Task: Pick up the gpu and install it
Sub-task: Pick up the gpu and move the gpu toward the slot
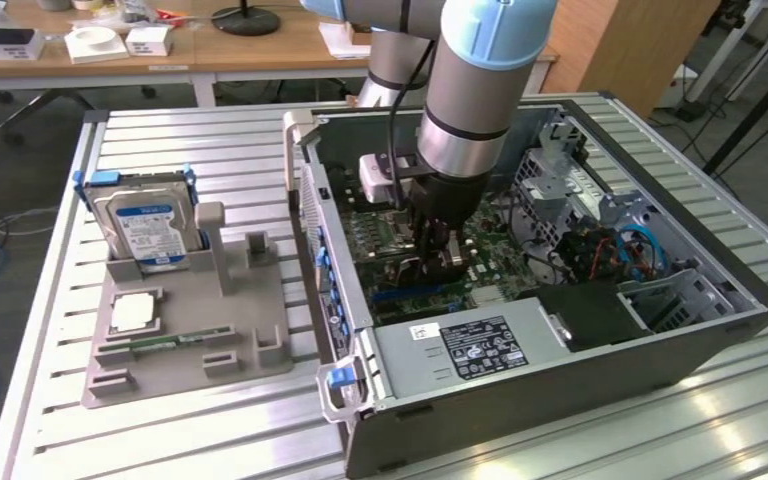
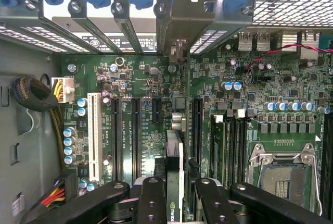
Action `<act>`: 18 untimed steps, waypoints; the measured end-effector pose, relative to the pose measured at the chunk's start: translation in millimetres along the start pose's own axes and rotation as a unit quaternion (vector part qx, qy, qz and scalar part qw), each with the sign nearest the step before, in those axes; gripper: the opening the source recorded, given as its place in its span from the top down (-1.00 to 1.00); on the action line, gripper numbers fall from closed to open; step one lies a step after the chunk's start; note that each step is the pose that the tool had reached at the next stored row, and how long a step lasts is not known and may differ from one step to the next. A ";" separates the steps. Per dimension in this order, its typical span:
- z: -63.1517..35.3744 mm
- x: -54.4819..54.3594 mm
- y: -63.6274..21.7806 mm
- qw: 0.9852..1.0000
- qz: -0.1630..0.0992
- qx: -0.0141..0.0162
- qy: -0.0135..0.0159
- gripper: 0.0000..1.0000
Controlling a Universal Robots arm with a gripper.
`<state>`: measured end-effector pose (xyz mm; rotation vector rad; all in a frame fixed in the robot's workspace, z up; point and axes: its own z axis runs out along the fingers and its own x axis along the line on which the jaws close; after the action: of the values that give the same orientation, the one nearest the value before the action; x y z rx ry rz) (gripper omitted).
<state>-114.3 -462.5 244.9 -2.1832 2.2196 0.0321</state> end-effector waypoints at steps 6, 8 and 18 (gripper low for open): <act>0.0 0.0 0.0 1.000 0.000 0.000 0.000 0.47; 0.0 0.0 0.0 1.000 0.000 0.000 0.000 0.47; 0.0 0.0 0.0 1.000 0.000 0.000 0.000 0.33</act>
<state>-114.2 -462.5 244.9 -2.1833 2.2196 0.0320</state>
